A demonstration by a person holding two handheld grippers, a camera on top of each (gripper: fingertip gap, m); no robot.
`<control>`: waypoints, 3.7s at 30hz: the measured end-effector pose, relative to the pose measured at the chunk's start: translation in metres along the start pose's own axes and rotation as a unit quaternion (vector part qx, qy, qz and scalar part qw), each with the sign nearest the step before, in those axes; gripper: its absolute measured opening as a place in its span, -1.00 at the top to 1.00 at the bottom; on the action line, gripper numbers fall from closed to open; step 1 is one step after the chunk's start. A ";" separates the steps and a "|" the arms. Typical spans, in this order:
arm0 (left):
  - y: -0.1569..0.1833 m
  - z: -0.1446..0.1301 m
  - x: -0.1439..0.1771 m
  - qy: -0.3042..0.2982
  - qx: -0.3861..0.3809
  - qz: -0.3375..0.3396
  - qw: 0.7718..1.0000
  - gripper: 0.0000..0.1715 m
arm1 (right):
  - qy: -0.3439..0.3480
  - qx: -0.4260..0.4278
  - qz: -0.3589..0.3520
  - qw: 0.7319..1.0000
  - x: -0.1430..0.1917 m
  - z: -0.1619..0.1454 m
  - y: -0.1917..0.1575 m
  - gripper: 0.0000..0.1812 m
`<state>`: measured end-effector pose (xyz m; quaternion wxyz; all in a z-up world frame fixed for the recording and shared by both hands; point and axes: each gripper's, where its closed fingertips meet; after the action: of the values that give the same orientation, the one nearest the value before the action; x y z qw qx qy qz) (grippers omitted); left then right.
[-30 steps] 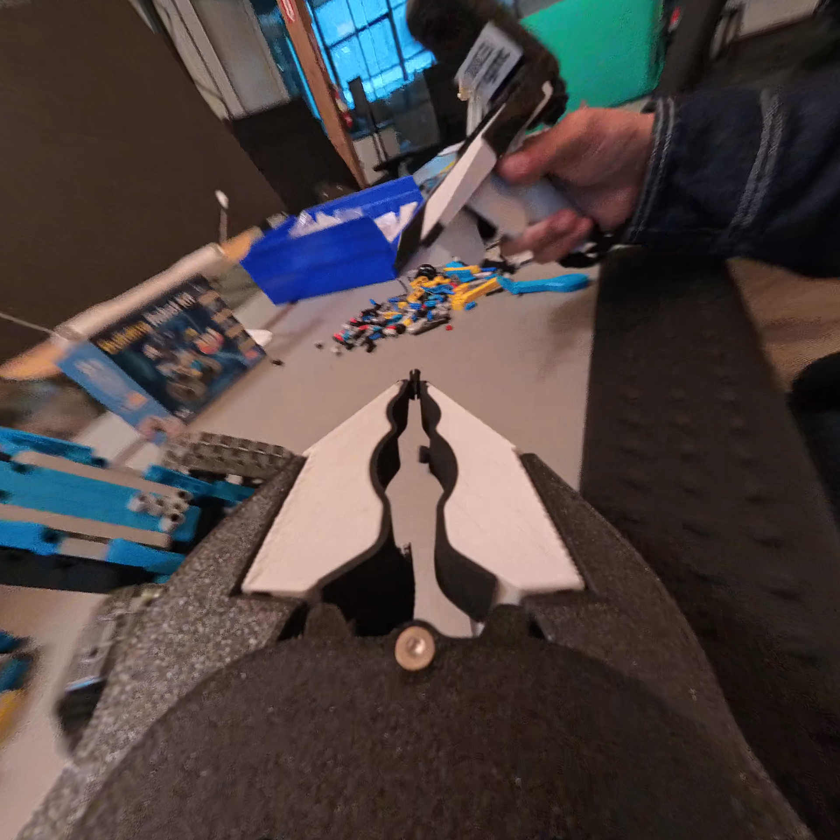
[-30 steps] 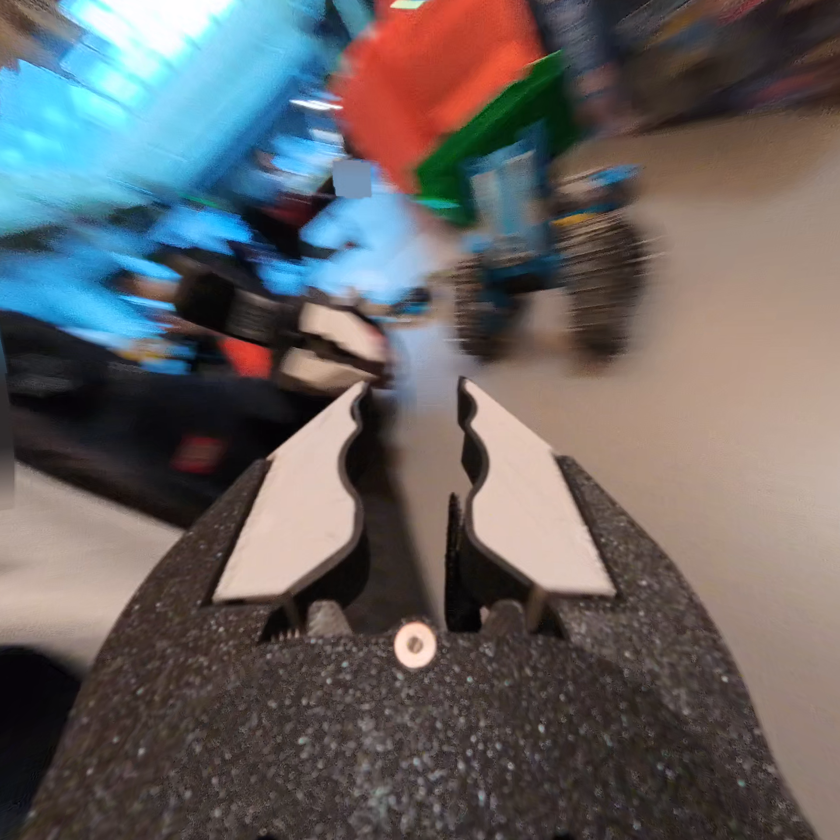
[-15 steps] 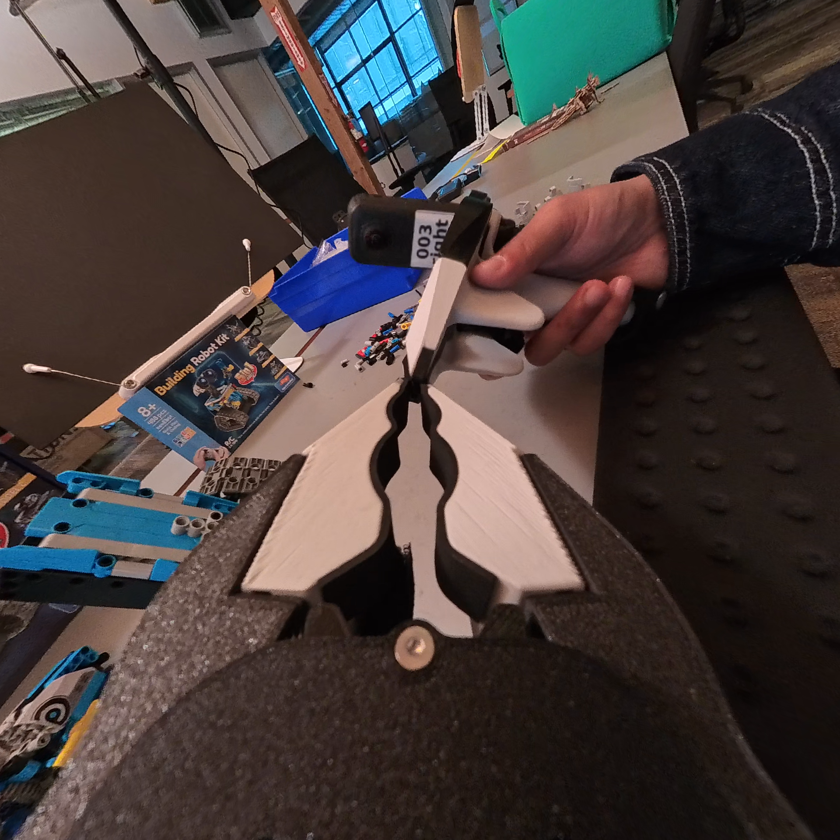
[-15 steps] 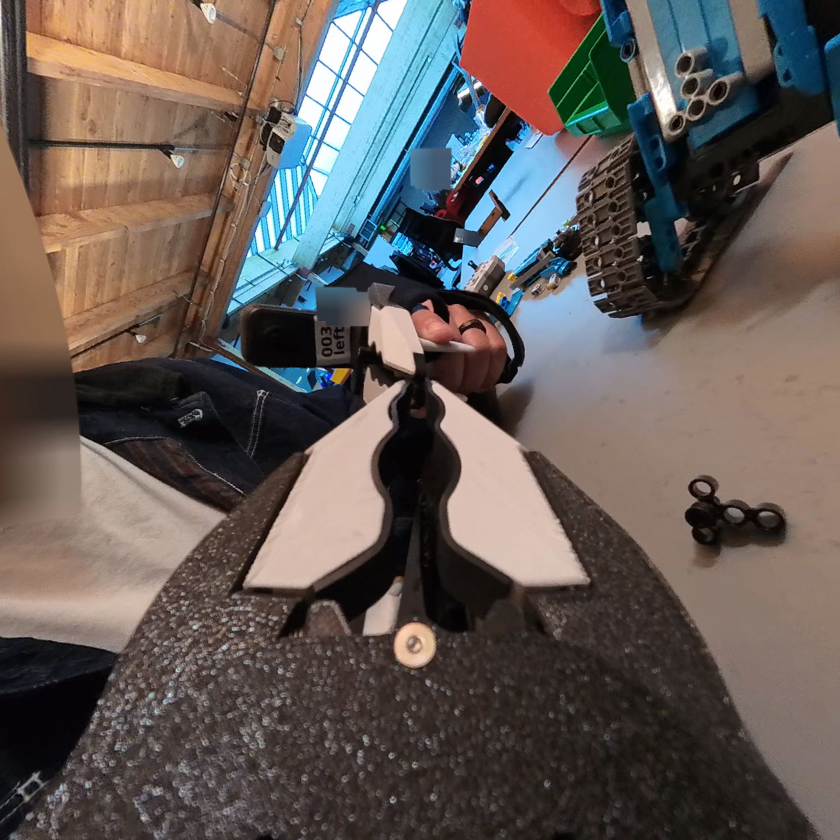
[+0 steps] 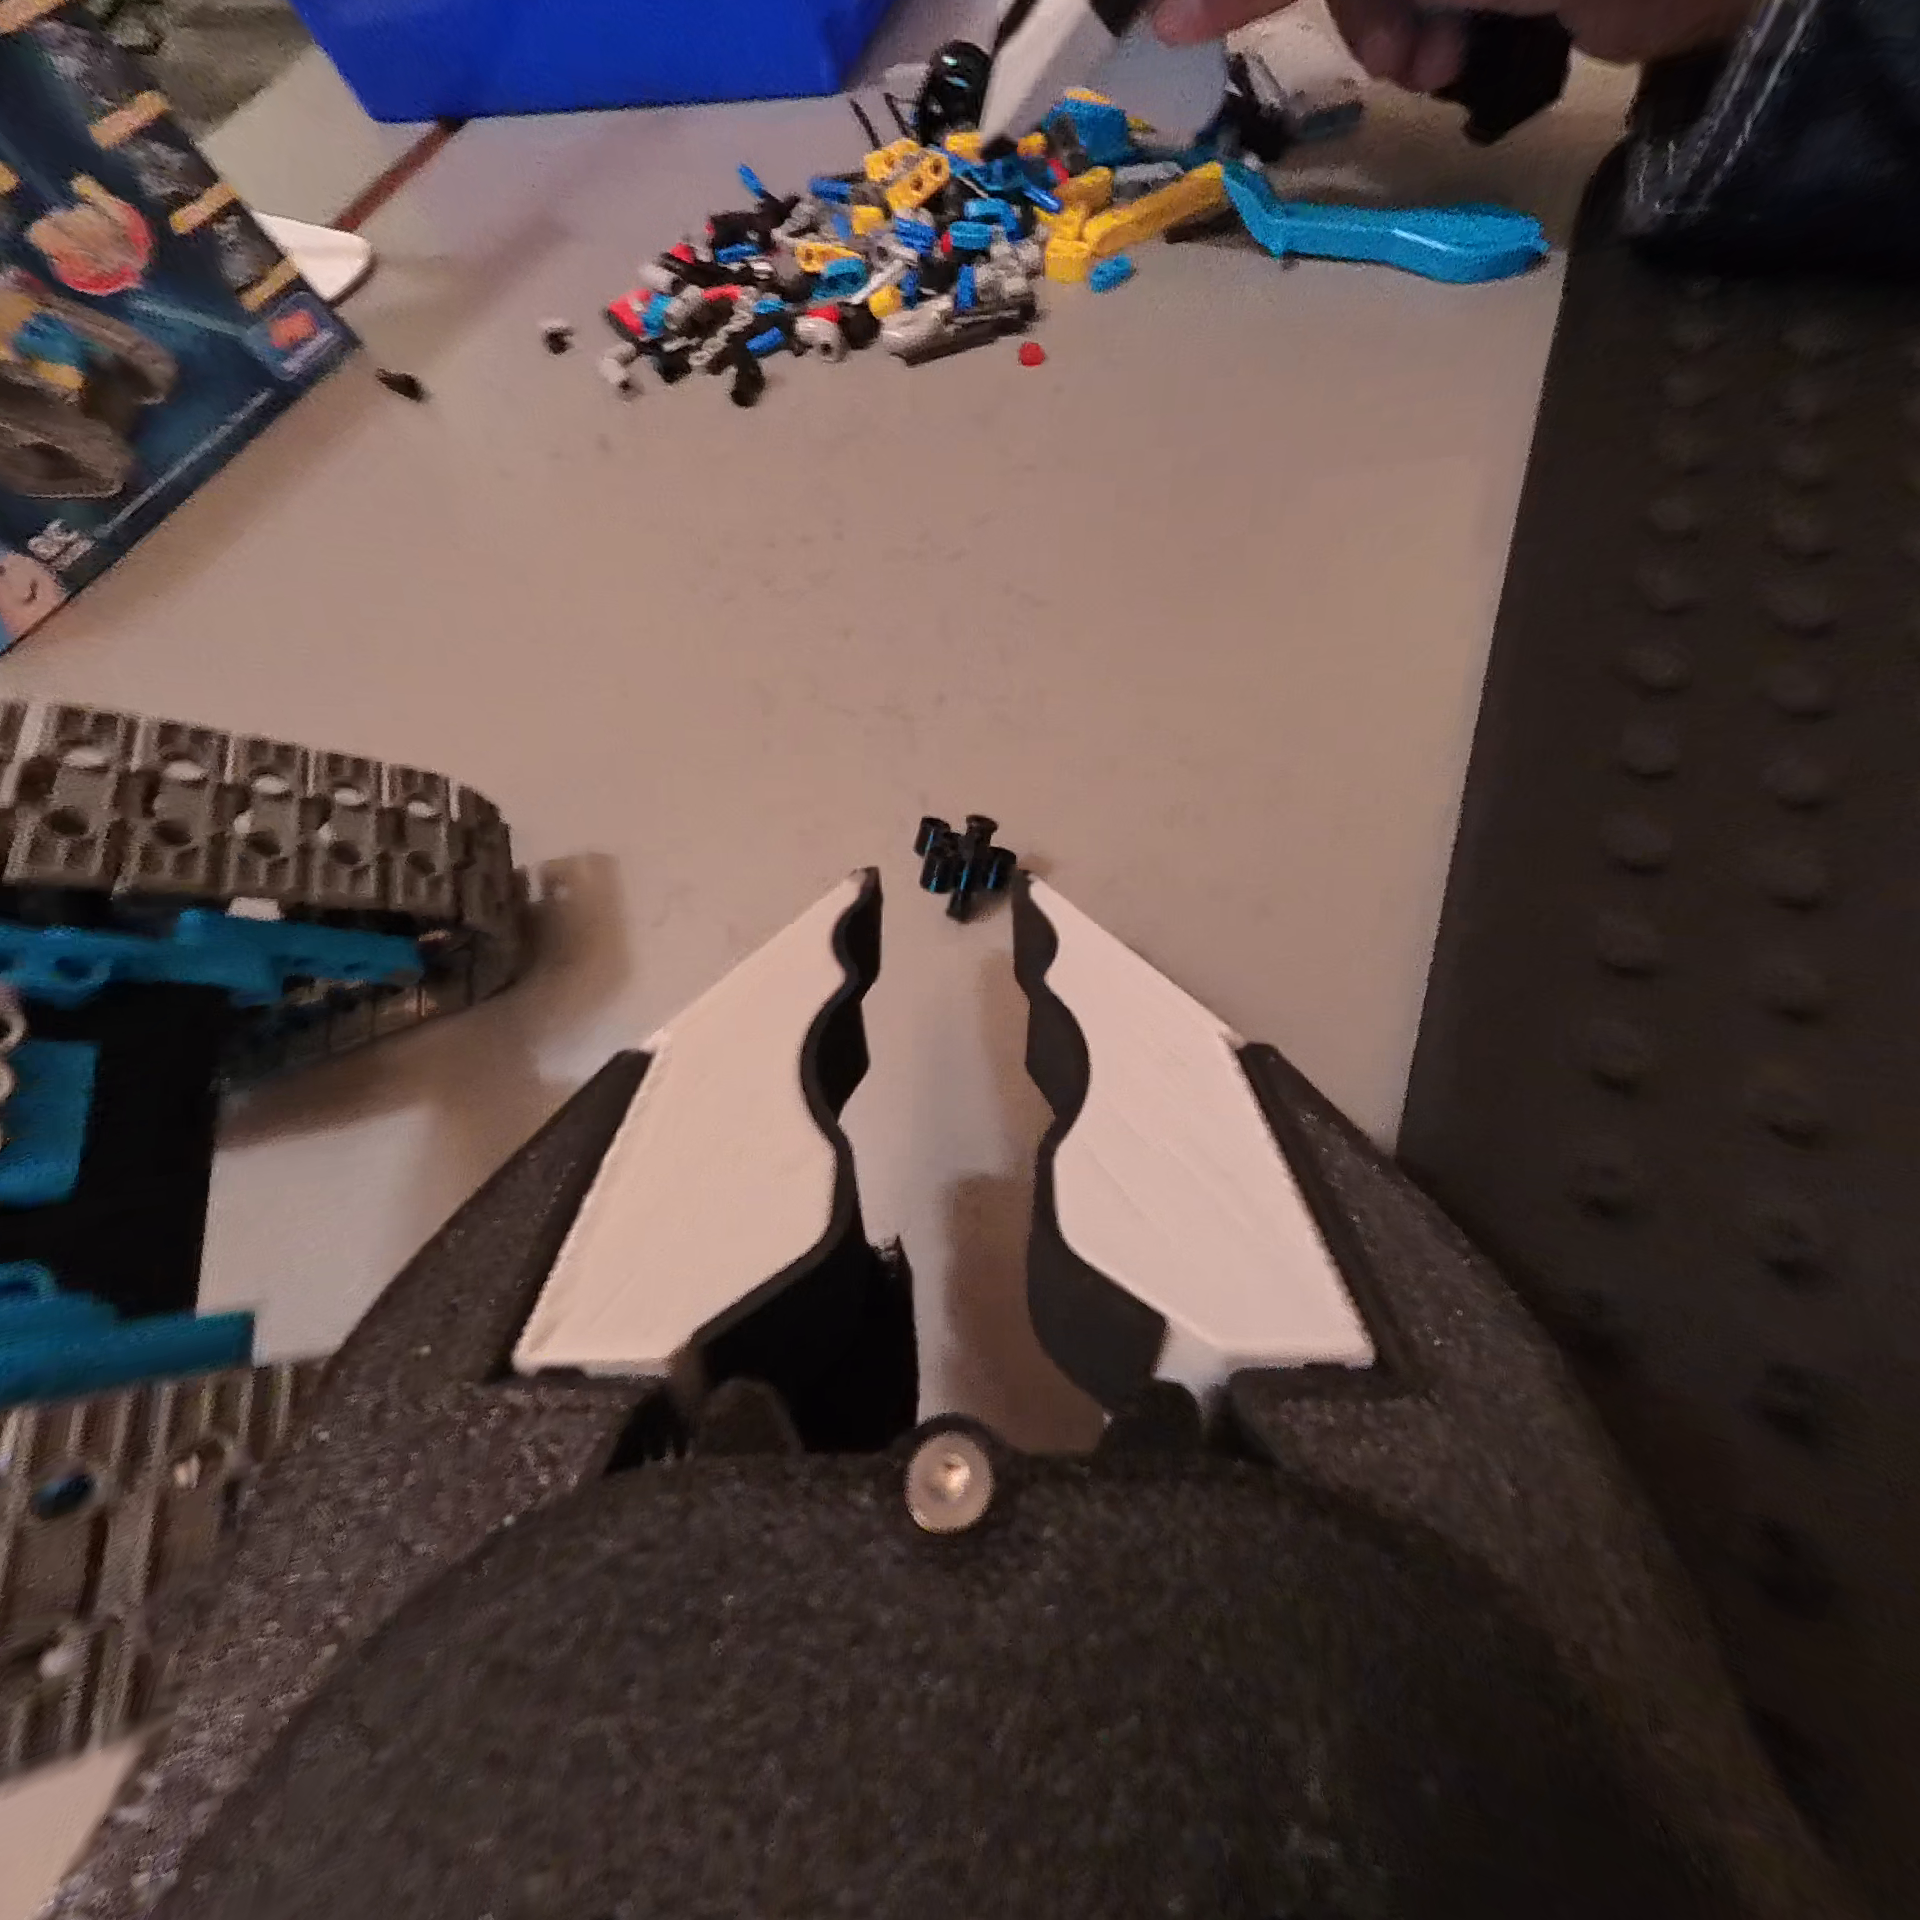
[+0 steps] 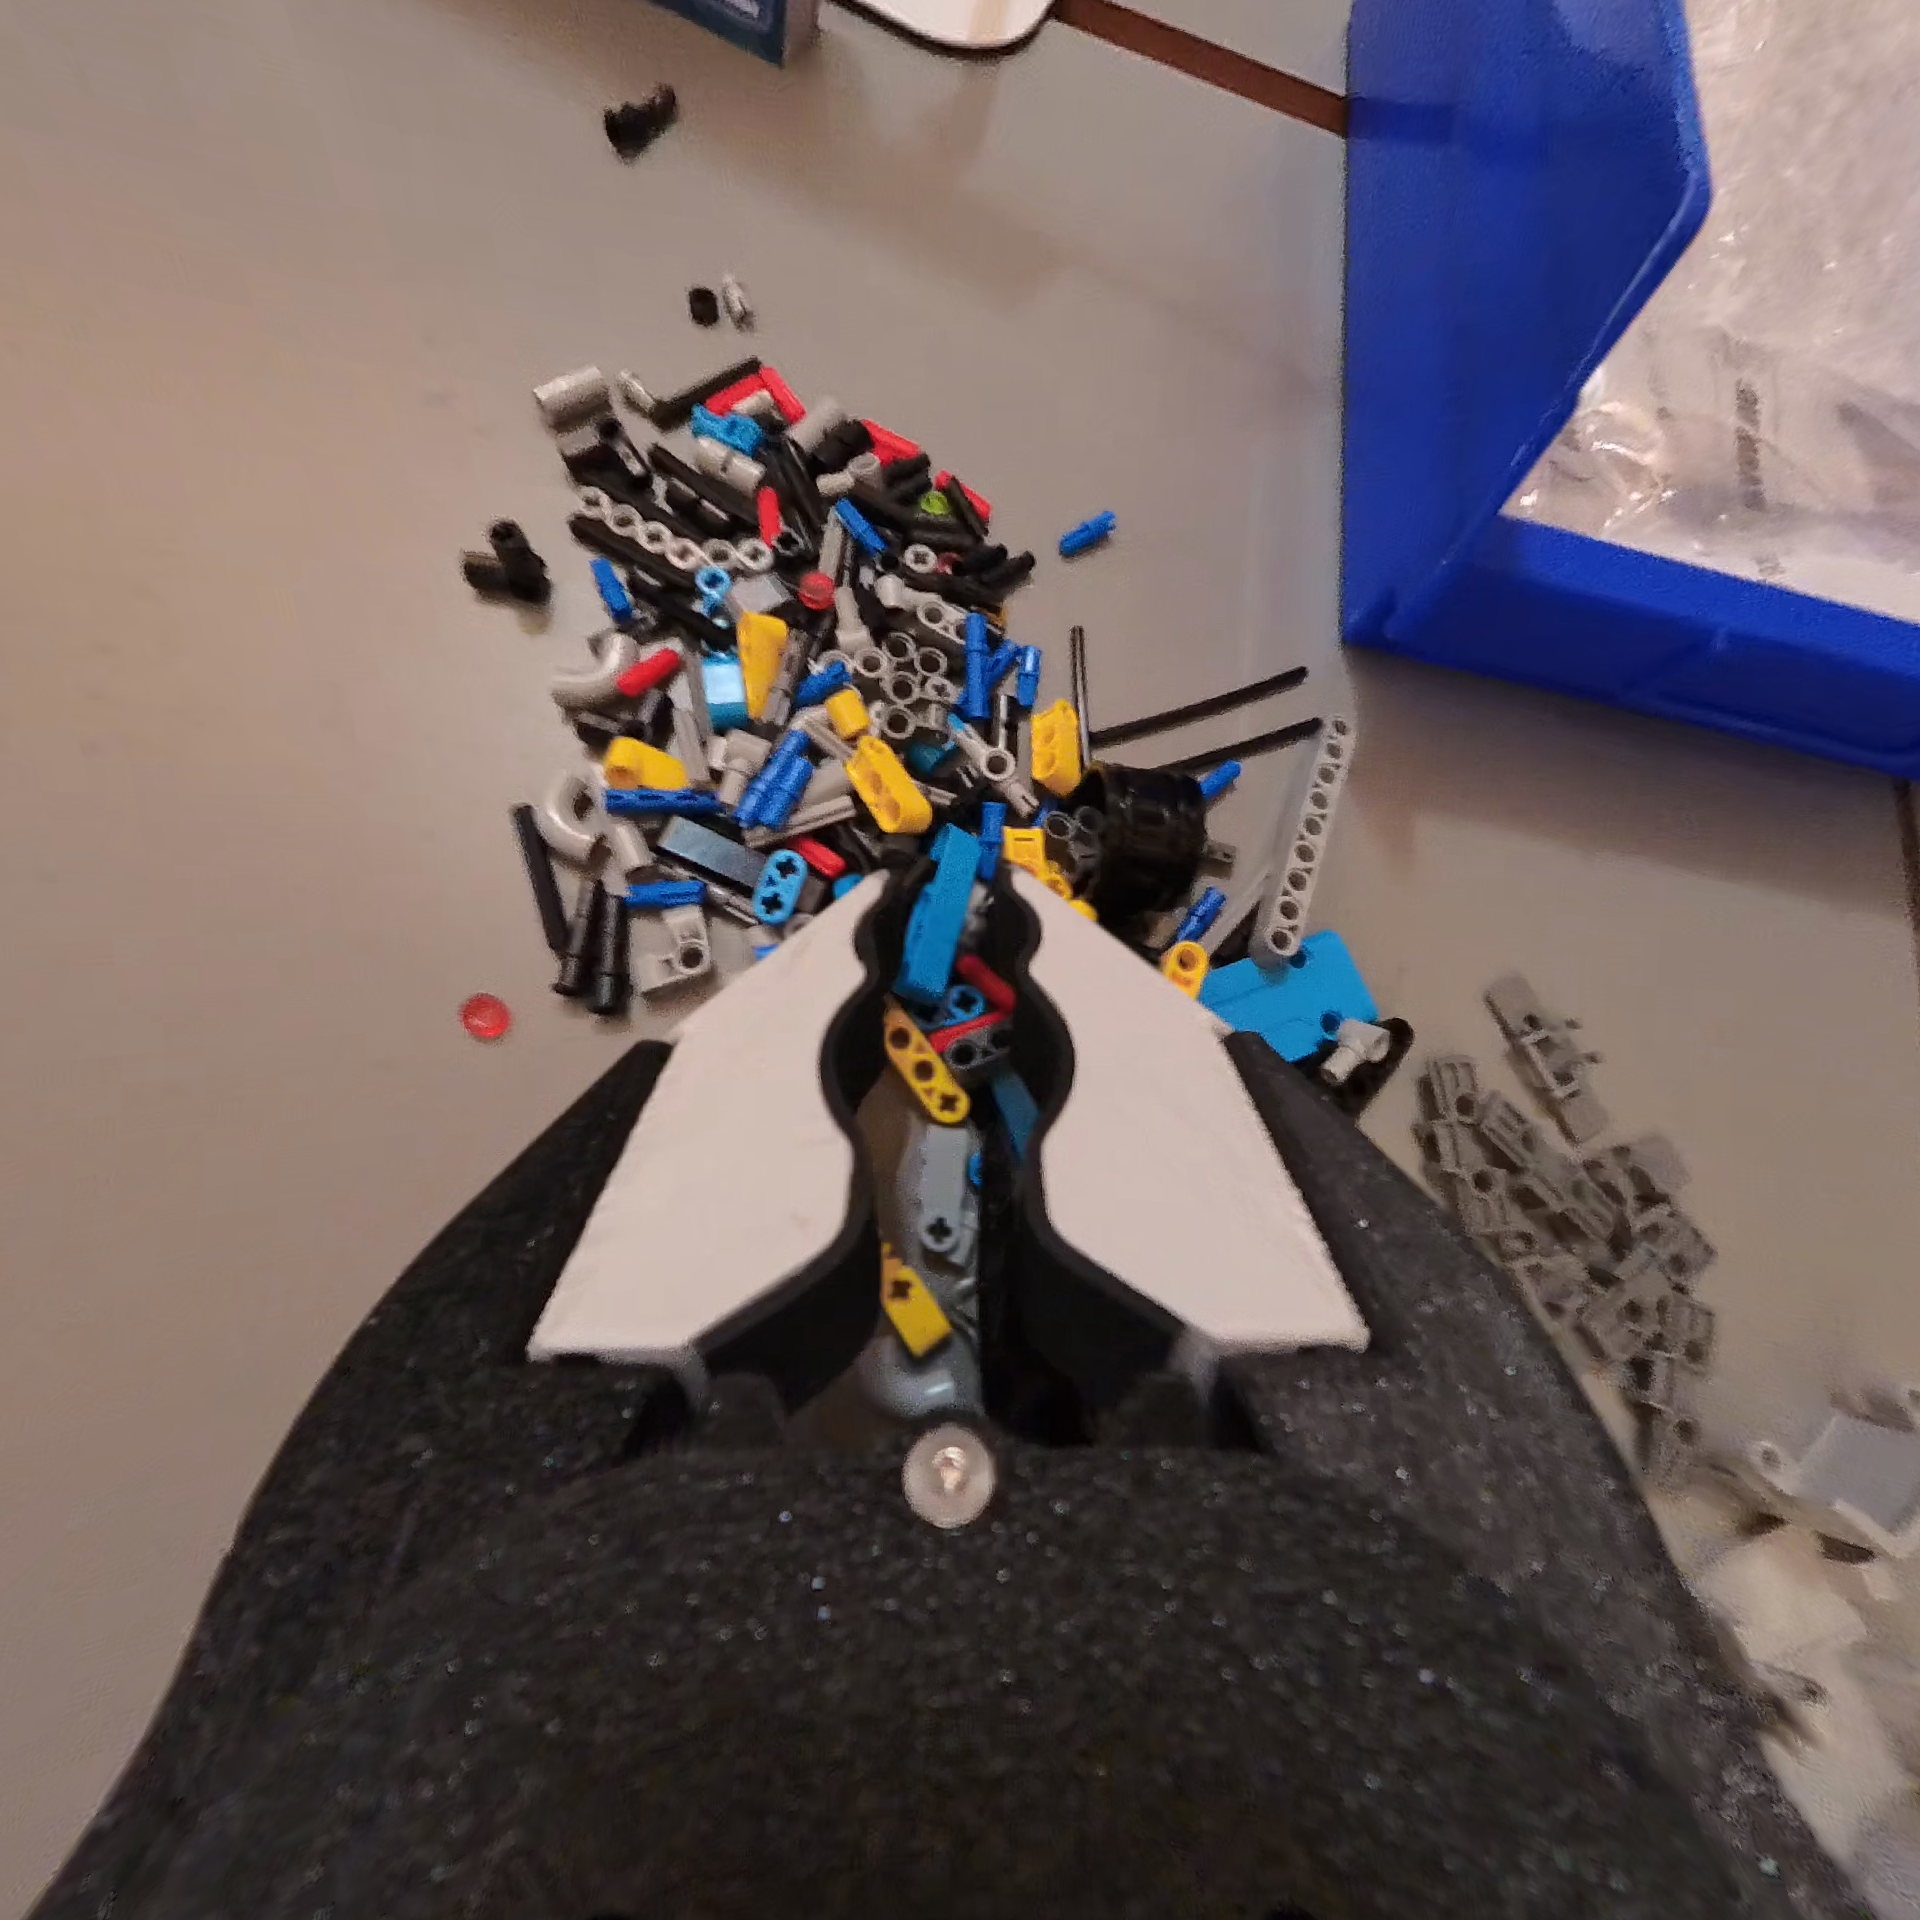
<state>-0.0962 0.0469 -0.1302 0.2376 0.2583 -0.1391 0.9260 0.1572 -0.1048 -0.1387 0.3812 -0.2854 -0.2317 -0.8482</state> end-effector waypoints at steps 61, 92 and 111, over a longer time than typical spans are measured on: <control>0.015 0.079 0.050 0.241 0.138 -0.191 0.942 0.74 | 0.211 0.020 0.627 0.750 0.151 0.073 -0.274 0.97; -0.046 0.026 0.028 0.056 -0.170 0.214 0.960 0.73 | 0.180 -0.075 0.439 0.877 0.081 0.087 -0.270 0.60; -0.050 0.026 0.033 0.073 -0.141 0.216 0.964 0.63 | 0.160 -0.003 0.127 0.979 0.032 0.077 -0.132 0.95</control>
<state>-0.0848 0.0916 -0.0839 0.0757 0.1182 -0.3031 0.9426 0.0604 0.0050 -0.0845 0.5170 -0.1746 -0.1271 -0.8283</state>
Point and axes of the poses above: each gripper's, where its closed fingertips meet, x back along the fingers, z out of its top, y = z × x across the jaws, and after that the axes turned 1 degree about x, right-handed
